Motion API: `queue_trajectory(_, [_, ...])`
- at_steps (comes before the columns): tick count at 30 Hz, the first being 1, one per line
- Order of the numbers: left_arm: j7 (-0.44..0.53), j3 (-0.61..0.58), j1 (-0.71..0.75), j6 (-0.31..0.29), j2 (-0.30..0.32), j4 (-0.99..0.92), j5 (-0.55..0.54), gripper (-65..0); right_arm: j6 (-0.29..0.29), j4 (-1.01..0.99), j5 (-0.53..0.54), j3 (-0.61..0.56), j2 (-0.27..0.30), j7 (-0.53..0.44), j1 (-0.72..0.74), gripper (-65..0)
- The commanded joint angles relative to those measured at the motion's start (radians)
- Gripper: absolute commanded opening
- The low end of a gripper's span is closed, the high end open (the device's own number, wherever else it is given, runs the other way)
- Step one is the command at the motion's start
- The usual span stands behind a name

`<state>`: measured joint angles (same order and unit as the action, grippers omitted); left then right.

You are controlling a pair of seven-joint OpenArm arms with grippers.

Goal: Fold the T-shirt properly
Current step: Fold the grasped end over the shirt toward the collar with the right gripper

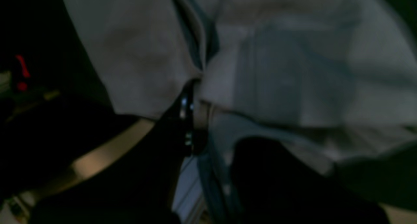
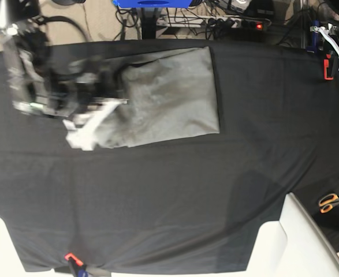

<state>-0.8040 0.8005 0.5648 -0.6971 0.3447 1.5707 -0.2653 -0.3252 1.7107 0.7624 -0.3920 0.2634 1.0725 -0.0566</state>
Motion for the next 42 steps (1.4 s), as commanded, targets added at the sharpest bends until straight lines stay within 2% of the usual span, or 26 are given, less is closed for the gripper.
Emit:
queue_trajectory(1, [0.01, 0.007, 0.005, -0.001, 0.018, 0.013, -0.004, -65.0, -0.058, 0.015, -0.027, -0.061, 0.009, -0.001, 0.027, -64.8])
queue_trajectory(4, [0.01, 0.007, -0.007, -0.001, 0.017, 0.013, -0.004, -65.0, -0.163, 0.015, -0.103, -0.206, 0.003, -0.002, 0.062, -64.8])
queue_trajectory(6, [0.01, 0.007, -0.009, -0.001, 0.009, 0.01, -0.004, -65.0, -0.193, 0.013, -0.149, -0.232, -0.02, 0.004, 0.07, -64.8])
queue_trajectory(11, [0.011, 0.007, -0.009, -0.001, -0.009, 0.01, -0.004, -65.0, -0.193, 0.012, -0.272, -0.235, -0.065, 0.004, 0.07, -64.8])
queue_trajectory(17, [0.038, -0.043, -0.007, -0.001, -0.012, 0.012, -0.004, -65.0, -0.191, -0.001, -0.412, -0.307, -0.097, -0.039, 0.091, -64.8])
queue_trajectory(20, [0.074, -0.071, -0.002, -0.001, -0.016, 0.006, -0.004, -65.0, -0.194, -0.045, -0.419, -0.321, -0.117, -0.07, 0.099, -64.8])
queue_trajectory(26, [0.076, -0.076, -0.001, -0.001, -0.032, 0.006, -0.004, -65.0, -0.197, -0.107, -0.419, -0.341, -0.129, -0.173, 0.116, -64.8])
queue_trajectory(29, [0.076, -0.076, -0.001, -0.001, -0.032, 0.006, -0.004, -65.0, -0.199, -0.107, -0.419, -0.341, -0.148, -0.182, 0.119, -64.8])
queue_trajectory(34, [0.074, -0.076, -0.001, -0.001, -0.032, 0.006, -0.002, -65.0, -0.269, -0.105, -0.421, -0.39, -0.163, -0.197, 0.143, -64.8])
queue_trajectory(42, [0.074, -0.076, -0.001, -0.001, -0.032, 0.003, -0.002, -65.0, -0.297, -0.107, -0.421, -0.442, -0.171, -0.206, 0.151, -64.8])
